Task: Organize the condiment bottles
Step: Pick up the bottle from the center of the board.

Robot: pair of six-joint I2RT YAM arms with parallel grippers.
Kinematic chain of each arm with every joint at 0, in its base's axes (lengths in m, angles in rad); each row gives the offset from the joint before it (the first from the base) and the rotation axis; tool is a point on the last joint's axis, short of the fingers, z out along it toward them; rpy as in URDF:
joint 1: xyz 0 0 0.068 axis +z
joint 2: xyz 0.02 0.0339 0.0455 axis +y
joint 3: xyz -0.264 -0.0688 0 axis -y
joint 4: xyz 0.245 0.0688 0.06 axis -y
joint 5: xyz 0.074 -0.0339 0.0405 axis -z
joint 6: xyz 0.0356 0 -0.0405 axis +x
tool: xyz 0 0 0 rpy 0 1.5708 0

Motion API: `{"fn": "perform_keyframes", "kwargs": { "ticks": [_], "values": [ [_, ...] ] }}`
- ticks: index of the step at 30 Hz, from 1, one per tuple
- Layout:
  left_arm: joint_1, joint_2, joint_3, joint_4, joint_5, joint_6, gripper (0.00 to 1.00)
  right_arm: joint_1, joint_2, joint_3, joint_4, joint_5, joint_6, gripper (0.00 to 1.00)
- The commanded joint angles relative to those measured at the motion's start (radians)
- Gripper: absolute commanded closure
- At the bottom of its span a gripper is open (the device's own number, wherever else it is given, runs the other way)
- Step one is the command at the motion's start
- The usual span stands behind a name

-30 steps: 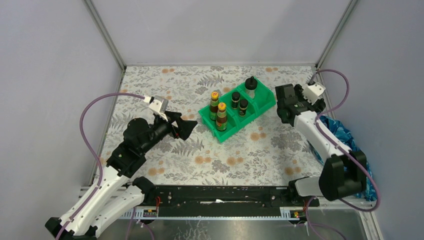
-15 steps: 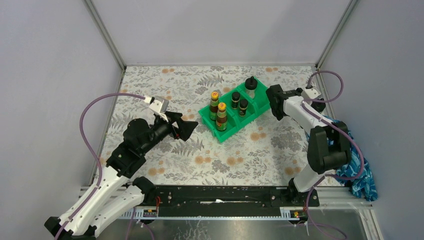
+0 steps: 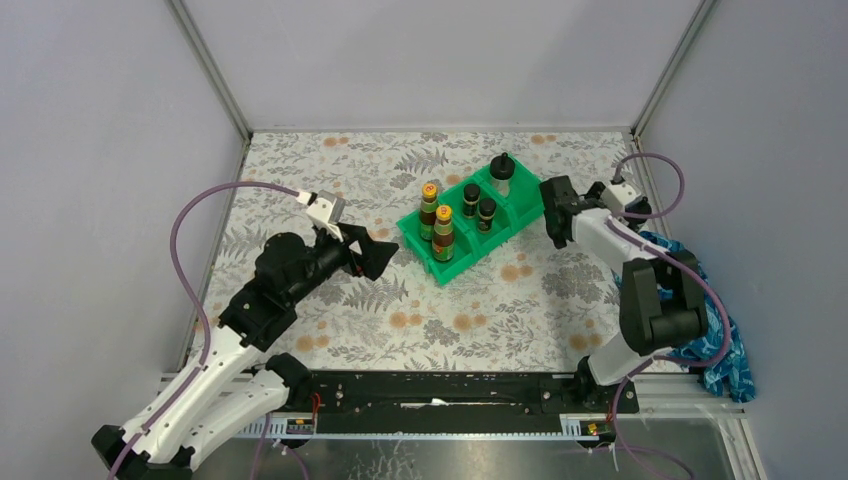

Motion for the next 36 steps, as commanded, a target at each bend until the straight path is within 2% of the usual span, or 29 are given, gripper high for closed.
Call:
{"fn": "perform_keyframes", "kwargs": {
  "ticks": [1,3,6,18,36],
  "values": [
    [-0.006,0.018,-0.001,0.023,-0.013,0.035,0.10,-0.041,-0.075,-0.047,0.374,-0.036,-0.294,0.04],
    [-0.006,0.027,-0.006,0.034,-0.011,0.041,0.10,-0.049,-0.038,0.005,0.273,-0.021,-0.241,0.03],
    [-0.006,0.043,-0.015,0.045,0.000,0.045,0.10,-0.070,-0.008,0.027,0.235,-0.030,-0.207,0.02],
    [-0.008,0.095,-0.023,0.055,0.007,0.055,0.10,-0.168,0.053,0.045,0.227,-0.075,-0.198,0.01],
    [-0.008,0.092,-0.022,0.056,0.048,0.068,0.10,-0.208,0.140,0.099,0.322,-0.055,-0.294,0.01]
  ]
}}
